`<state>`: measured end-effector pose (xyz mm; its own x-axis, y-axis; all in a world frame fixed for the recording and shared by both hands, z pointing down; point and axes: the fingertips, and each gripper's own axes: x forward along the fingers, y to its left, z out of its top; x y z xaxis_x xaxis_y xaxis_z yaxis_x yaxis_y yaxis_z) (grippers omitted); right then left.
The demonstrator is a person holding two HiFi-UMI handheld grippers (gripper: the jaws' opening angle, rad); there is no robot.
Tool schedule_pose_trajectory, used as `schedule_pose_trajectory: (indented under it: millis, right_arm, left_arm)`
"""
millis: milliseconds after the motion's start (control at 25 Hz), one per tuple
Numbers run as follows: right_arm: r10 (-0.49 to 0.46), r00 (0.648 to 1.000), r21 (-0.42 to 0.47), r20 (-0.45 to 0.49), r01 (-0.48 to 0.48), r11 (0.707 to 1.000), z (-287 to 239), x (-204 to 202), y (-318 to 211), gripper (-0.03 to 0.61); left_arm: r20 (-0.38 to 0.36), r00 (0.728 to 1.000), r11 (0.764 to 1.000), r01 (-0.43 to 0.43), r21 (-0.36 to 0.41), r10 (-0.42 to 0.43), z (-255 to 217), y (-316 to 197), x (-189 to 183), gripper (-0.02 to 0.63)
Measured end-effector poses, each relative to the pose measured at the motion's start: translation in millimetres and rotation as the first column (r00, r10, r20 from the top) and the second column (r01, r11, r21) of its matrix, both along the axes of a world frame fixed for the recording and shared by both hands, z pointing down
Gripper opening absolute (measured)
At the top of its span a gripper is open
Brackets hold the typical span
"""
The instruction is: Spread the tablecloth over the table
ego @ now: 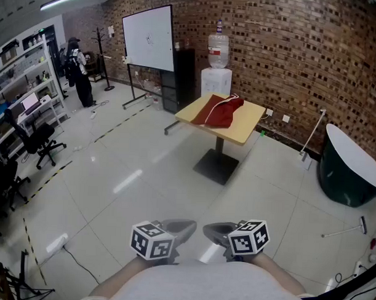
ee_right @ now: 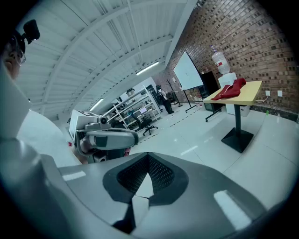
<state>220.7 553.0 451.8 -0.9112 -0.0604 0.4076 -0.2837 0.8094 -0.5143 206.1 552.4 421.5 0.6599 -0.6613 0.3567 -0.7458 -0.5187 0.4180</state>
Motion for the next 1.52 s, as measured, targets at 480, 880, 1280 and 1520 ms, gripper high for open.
schedule_pose_trajectory:
  millis: [480, 880, 1280, 1520]
  right_arm:
    - [0.013, 0.999, -0.037, -0.037, -0.014, 0.999, 34.4, -29.1, -67.7, 0.0]
    - [0.114, 0.99, -0.072, -0.084, -0.12, 0.99, 59.9, -97.7, -256.7, 0.0]
    - [0.231, 0.97, -0.02, -0.078, -0.233, 0.972, 33.1, -182.2, -494.0, 0.0]
    - [0.313, 0.937, 0.192, -0.155, -0.282, 0.94, 36.5, -166.6, -569.4, 0.0]
  left_arm:
    - [-0.037, 0.999, 0.999, 0.024, -0.026, -0.025, 28.0, -71.6, -38.8, 0.0]
    - [-0.094, 0.996, 0.997, -0.013, -0.081, 0.005, 54.2, -269.7, -126.6, 0.0]
    - [0.021, 0.998, 0.997, -0.058, -0.058, 0.06, 41.3, -507.3, -238.2, 0.001]
    - [0.007, 0.995, 0.992, -0.1, -0.071, 0.101, 48.8, -566.2, -245.8, 0.002]
